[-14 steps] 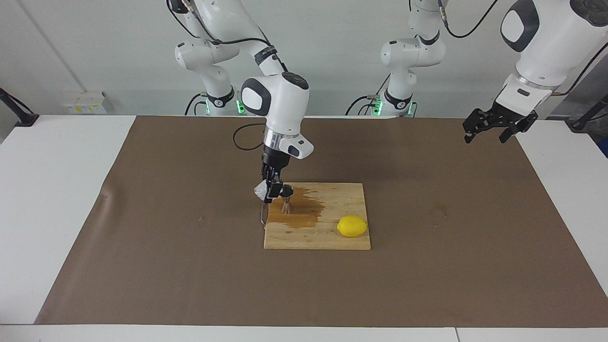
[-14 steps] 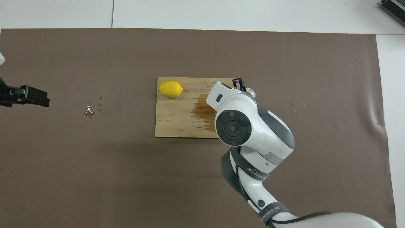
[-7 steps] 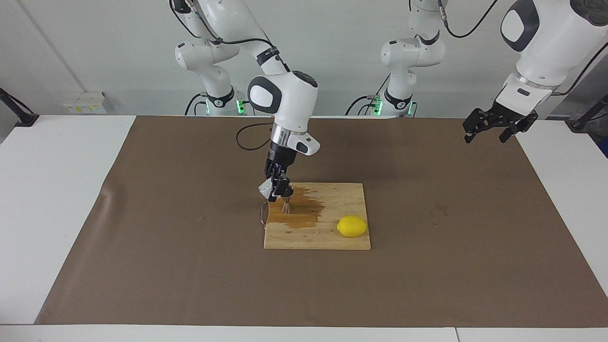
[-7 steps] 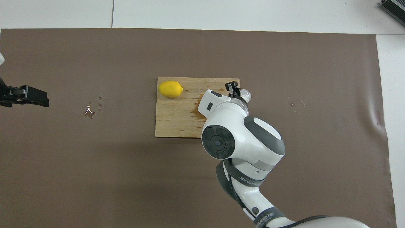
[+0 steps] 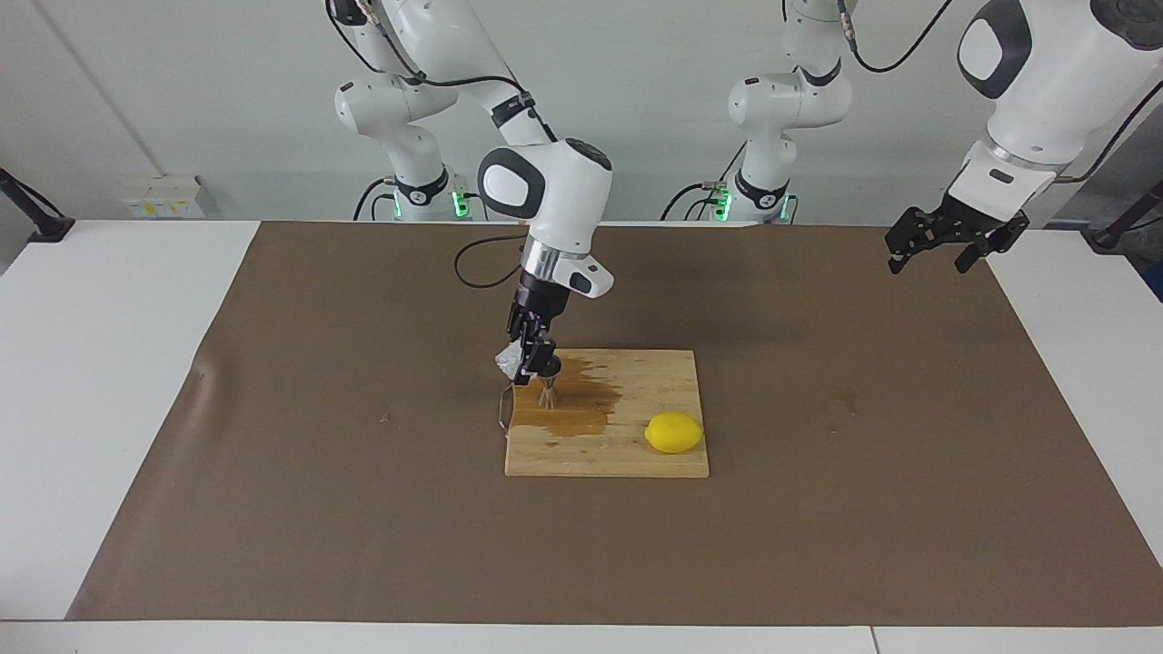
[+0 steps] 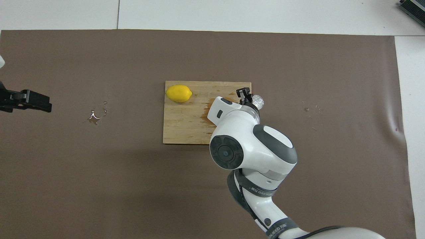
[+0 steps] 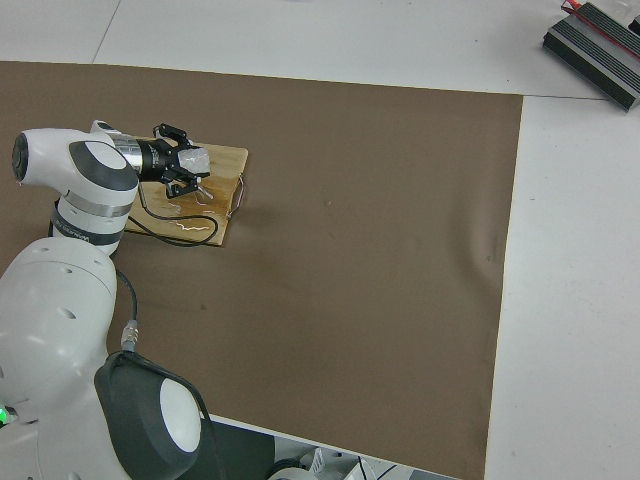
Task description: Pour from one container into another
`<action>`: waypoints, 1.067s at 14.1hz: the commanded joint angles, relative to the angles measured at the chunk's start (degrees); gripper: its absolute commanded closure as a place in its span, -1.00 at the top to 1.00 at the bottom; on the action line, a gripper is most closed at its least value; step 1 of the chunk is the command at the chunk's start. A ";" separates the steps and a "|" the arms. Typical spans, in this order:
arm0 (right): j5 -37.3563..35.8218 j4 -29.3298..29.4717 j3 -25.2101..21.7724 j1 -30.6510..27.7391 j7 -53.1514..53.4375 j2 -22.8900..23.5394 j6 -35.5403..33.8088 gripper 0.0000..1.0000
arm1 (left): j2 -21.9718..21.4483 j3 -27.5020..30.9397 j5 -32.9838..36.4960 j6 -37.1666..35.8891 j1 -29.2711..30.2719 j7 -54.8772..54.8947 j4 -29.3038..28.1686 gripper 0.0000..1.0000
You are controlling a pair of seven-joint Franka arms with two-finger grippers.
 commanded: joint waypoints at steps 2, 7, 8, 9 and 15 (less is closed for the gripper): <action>-2.13 -0.49 0.02 0.20 2.65 -0.28 -0.63 -0.45 | -1.72 0.41 0.38 -0.35 -0.33 0.12 -1.78 1.00; -2.13 -0.22 0.02 0.11 2.74 -0.19 -0.81 -0.44 | -1.72 0.41 0.38 -0.35 -0.33 0.03 -1.78 1.00; -2.13 -0.22 0.02 0.02 2.74 -0.19 -0.81 -0.43 | -1.64 0.41 0.38 -0.35 -0.33 0.12 -1.78 1.00; -1.96 -0.13 0.02 0.02 2.74 -0.19 -0.81 -0.42 | -1.72 0.41 0.38 -0.35 -0.33 0.03 -1.78 1.00; 4.89 0.57 0.11 -1.82 3.00 -0.80 -0.55 -0.41 | -1.64 0.41 0.38 -0.35 -0.33 0.03 -1.78 1.00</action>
